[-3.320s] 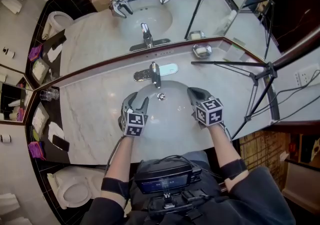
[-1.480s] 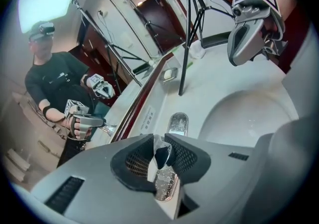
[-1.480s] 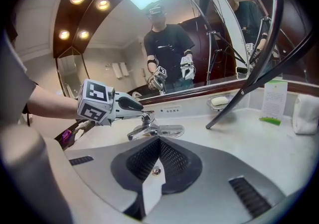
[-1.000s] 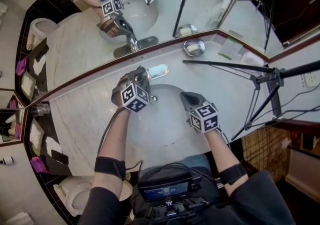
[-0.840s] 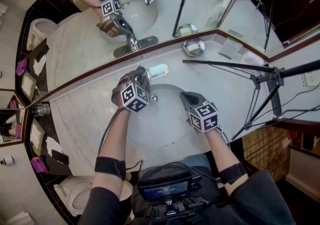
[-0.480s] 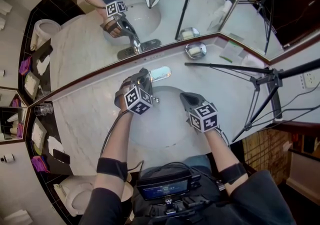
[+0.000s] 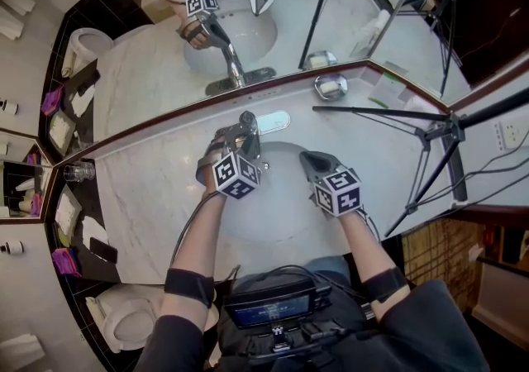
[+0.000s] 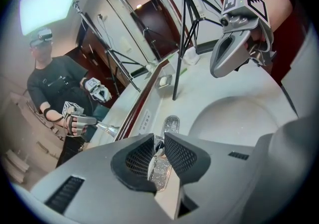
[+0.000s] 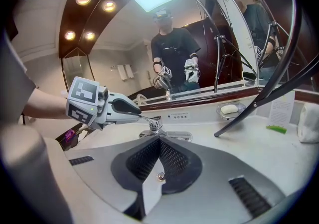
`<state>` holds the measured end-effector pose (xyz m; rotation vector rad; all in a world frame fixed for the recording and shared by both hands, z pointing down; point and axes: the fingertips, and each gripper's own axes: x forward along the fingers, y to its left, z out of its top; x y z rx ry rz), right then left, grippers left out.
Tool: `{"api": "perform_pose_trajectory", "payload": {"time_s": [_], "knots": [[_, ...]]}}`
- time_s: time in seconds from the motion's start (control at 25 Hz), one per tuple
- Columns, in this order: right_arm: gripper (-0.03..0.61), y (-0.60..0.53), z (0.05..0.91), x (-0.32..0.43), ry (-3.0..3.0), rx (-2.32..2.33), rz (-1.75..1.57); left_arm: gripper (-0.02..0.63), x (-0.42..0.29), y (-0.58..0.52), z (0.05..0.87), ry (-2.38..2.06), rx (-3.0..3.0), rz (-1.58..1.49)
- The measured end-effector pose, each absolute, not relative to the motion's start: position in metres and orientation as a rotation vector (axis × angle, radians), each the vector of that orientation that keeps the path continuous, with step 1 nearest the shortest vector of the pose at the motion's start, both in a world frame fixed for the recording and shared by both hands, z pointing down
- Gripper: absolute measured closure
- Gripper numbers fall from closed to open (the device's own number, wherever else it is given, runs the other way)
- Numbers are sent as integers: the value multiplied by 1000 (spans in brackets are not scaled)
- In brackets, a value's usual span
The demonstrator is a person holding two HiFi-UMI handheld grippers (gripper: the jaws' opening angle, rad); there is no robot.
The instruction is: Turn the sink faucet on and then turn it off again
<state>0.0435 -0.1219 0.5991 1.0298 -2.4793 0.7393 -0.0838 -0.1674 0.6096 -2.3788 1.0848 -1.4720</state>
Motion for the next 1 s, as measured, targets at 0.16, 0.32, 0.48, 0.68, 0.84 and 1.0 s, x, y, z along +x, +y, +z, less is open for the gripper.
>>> {"api": "perform_pose_trajectory", "payload": {"time_s": [0.16,0.32,0.48,0.68,0.84,1.0], "knots": [[560,-118,594,39,-2489,1021,724,597,-92,-152,590,1183,-2404,-1404],[560,-113,589,36,-2497,1012,701,609,-102,-135,574,1317,-2486,-1308],[560,-107,585,31,-2504,997,680,609,-115,-116,556,1520,-2637,-1128],[558,-102,578,25,-2507,982,654,609,-139,-96,530,1819,-2796,-815],[558,-99,572,21,-2510,973,626,610,-162,-74,532,2001,-2814,-661],[558,-96,567,17,-2513,971,612,611,-172,-53,533,2094,-2821,-593]]}}
